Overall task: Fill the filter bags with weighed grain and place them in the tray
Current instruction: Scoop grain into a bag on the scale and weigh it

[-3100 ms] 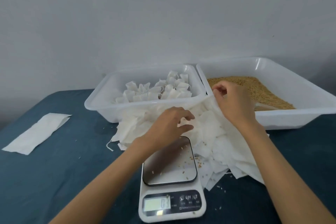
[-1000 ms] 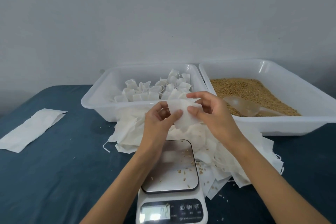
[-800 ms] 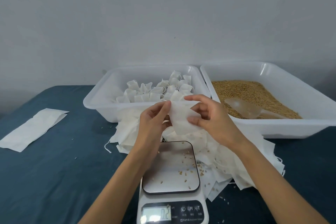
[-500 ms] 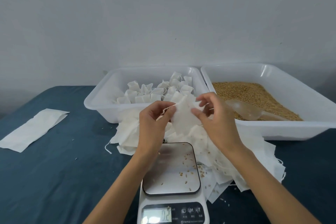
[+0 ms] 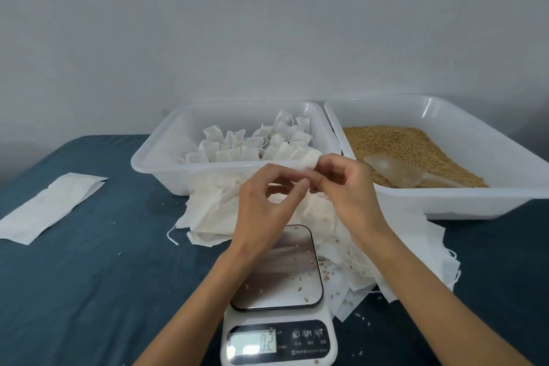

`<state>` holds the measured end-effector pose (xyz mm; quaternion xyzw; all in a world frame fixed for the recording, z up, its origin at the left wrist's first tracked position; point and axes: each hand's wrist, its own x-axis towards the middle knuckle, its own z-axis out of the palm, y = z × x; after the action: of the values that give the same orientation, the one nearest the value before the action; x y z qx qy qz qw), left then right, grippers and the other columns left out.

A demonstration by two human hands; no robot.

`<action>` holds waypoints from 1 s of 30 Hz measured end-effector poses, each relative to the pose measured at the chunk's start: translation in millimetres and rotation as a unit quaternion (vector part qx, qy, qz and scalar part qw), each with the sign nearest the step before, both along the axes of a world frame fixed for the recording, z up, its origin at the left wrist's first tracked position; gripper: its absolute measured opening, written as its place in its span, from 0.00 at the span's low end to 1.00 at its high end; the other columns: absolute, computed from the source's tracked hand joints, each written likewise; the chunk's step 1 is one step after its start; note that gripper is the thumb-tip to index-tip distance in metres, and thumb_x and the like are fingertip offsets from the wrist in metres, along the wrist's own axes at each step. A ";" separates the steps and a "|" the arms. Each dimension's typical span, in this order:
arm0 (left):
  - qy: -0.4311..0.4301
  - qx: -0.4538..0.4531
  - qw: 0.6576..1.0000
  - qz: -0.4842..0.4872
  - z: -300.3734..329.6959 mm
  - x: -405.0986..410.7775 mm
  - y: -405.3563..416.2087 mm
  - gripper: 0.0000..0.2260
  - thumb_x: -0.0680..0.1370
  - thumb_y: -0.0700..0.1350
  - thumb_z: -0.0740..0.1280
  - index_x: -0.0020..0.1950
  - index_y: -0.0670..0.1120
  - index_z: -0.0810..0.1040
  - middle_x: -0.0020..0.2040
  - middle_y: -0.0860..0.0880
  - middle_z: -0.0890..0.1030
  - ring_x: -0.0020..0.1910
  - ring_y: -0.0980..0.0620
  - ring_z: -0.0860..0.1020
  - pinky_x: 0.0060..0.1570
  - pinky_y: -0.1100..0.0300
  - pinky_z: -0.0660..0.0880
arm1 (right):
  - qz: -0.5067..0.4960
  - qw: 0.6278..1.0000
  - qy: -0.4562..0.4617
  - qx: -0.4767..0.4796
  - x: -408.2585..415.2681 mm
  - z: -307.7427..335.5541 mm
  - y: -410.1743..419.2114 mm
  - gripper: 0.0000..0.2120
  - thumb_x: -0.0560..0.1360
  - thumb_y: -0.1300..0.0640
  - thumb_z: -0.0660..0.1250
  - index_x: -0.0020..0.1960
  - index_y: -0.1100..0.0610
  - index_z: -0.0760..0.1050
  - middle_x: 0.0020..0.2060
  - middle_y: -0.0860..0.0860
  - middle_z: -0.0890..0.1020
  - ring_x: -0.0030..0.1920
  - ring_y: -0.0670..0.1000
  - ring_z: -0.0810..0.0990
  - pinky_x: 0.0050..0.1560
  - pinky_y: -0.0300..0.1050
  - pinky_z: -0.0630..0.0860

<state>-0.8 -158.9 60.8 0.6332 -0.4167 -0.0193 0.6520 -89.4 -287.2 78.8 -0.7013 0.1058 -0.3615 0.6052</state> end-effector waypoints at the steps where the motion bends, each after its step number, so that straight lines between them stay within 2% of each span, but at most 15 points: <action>1: 0.006 0.002 1.000 0.001 -0.3 0.6 -0.3 0.01 0.79 0.44 0.75 0.49 0.48 0.85 0.46 0.51 0.86 0.47 0.48 0.84 0.49 0.60 0.80 | 0.001 1.000 -0.002 0.004 0.1 -0.5 0.8 0.04 0.75 0.65 0.74 0.44 0.61 0.80 0.34 0.51 0.82 0.36 0.50 0.81 0.42 0.43 0.81; 4: 0.041 0.005 0.999 -0.011 0.5 2.8 -1.1 0.03 0.79 0.47 0.75 0.48 0.48 0.84 0.45 0.51 0.86 0.44 0.51 0.83 0.47 0.57 0.80 | 0.010 0.999 0.004 0.033 -0.2 0.7 2.0 0.05 0.74 0.63 0.75 0.45 0.63 0.79 0.34 0.51 0.82 0.34 0.48 0.80 0.41 0.39 0.79; 6: 0.066 -0.001 0.997 -0.047 2.8 3.4 -0.8 0.03 0.79 0.45 0.75 0.48 0.46 0.84 0.44 0.49 0.86 0.44 0.51 0.83 0.46 0.56 0.81 | 0.052 0.995 0.005 0.087 -1.3 1.9 0.9 0.06 0.73 0.61 0.75 0.44 0.63 0.80 0.34 0.53 0.81 0.36 0.51 0.79 0.45 0.44 0.80; 8: 0.087 -0.011 0.993 -0.075 4.5 3.7 0.3 0.03 0.79 0.42 0.75 0.49 0.42 0.84 0.43 0.46 0.86 0.43 0.46 0.83 0.46 0.55 0.81 | 0.106 0.982 -0.006 0.156 -2.5 2.5 0.8 0.08 0.72 0.58 0.75 0.43 0.62 0.80 0.35 0.57 0.81 0.37 0.53 0.78 0.48 0.48 0.80; 11: 0.136 -0.041 0.986 -0.092 6.7 5.7 2.1 0.05 0.80 0.39 0.73 0.47 0.37 0.84 0.40 0.44 0.85 0.40 0.47 0.82 0.46 0.57 0.81 | 0.122 0.971 -0.028 0.204 -2.2 2.8 3.5 0.06 0.71 0.58 0.75 0.45 0.58 0.80 0.35 0.57 0.81 0.34 0.51 0.78 0.46 0.47 0.79; 13: 0.177 -0.049 0.979 -0.087 7.7 6.4 2.4 0.06 0.81 0.38 0.71 0.46 0.37 0.83 0.39 0.45 0.83 0.39 0.50 0.80 0.46 0.59 0.80 | 0.067 0.990 -0.029 0.118 -1.6 1.3 4.4 0.08 0.74 0.61 0.74 0.47 0.57 0.75 0.35 0.58 0.81 0.34 0.52 0.78 0.43 0.46 0.80; 15: 0.224 -0.065 0.970 -0.070 8.7 6.9 2.2 0.07 0.81 0.38 0.70 0.43 0.41 0.82 0.37 0.46 0.79 0.38 0.51 0.78 0.46 0.58 0.80 | -0.006 0.998 -0.025 -0.059 -1.6 -0.1 5.9 0.07 0.78 0.64 0.71 0.47 0.57 0.73 0.36 0.52 0.80 0.35 0.51 0.78 0.42 0.44 0.78; 17: 0.242 -0.074 0.966 -0.054 8.6 8.1 1.5 0.09 0.81 0.37 0.69 0.41 0.43 0.82 0.36 0.45 0.77 0.37 0.51 0.76 0.44 0.58 0.79 | -0.059 0.976 -0.015 -0.207 -1.5 -2.8 7.5 0.07 0.80 0.67 0.68 0.47 0.57 0.78 0.38 0.46 0.78 0.38 0.48 0.78 0.43 0.40 0.75; 20: 0.223 -0.068 0.971 -0.051 7.3 7.1 1.4 0.08 0.81 0.38 0.70 0.41 0.43 0.81 0.36 0.45 0.77 0.36 0.51 0.75 0.43 0.60 0.77 | -0.105 0.951 0.020 -0.291 -1.4 -6.0 9.7 0.12 0.80 0.69 0.66 0.55 0.58 0.85 0.45 0.49 0.79 0.45 0.46 0.79 0.48 0.36 0.75; 22: 0.187 -0.054 0.980 -0.045 5.5 5.6 1.1 0.07 0.80 0.38 0.71 0.42 0.42 0.81 0.36 0.46 0.79 0.35 0.51 0.75 0.42 0.61 0.76 | -0.101 0.962 0.037 -0.249 -1.3 -5.7 10.2 0.10 0.80 0.65 0.67 0.56 0.58 0.85 0.46 0.49 0.81 0.45 0.45 0.80 0.49 0.37 0.76; 24: 0.145 -0.036 0.988 -0.041 4.7 4.3 1.4 0.07 0.80 0.39 0.72 0.43 0.40 0.82 0.37 0.47 0.81 0.36 0.52 0.76 0.41 0.62 0.75 | -0.055 0.990 0.040 -0.124 -0.7 -3.0 10.4 0.07 0.81 0.56 0.68 0.51 0.56 0.85 0.45 0.46 0.83 0.44 0.45 0.81 0.48 0.41 0.78; 26: 0.114 -0.019 0.992 -0.052 6.1 2.6 1.9 0.05 0.80 0.40 0.73 0.45 0.41 0.85 0.40 0.47 0.84 0.39 0.51 0.78 0.40 0.58 0.75 | -0.019 0.998 0.033 -0.040 -0.2 -0.6 8.4 0.12 0.78 0.46 0.70 0.48 0.55 0.84 0.43 0.46 0.85 0.44 0.46 0.83 0.48 0.44 0.80; 28: 0.100 -0.008 0.993 -0.058 7.1 0.0 2.5 0.03 0.79 0.41 0.74 0.48 0.43 0.86 0.46 0.45 0.86 0.44 0.44 0.79 0.44 0.47 0.76 | -0.021 0.999 0.026 -0.026 0.5 0.1 5.9 0.11 0.75 0.48 0.73 0.48 0.56 0.84 0.42 0.48 0.86 0.44 0.47 0.83 0.48 0.44 0.80; 30: 0.103 -0.016 0.994 -0.021 6.6 -0.1 2.2 0.05 0.77 0.42 0.73 0.52 0.47 0.86 0.51 0.47 0.85 0.48 0.47 0.79 0.46 0.48 0.77 | -0.032 0.999 0.007 -0.001 0.4 1.0 2.3 0.06 0.76 0.53 0.75 0.47 0.56 0.84 0.40 0.50 0.85 0.41 0.46 0.80 0.45 0.41 0.77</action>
<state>-0.9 -156.7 67.5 0.6085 -0.3607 -0.0920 0.7008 -89.0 -284.8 79.8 -0.7006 0.1323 -0.3760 0.5918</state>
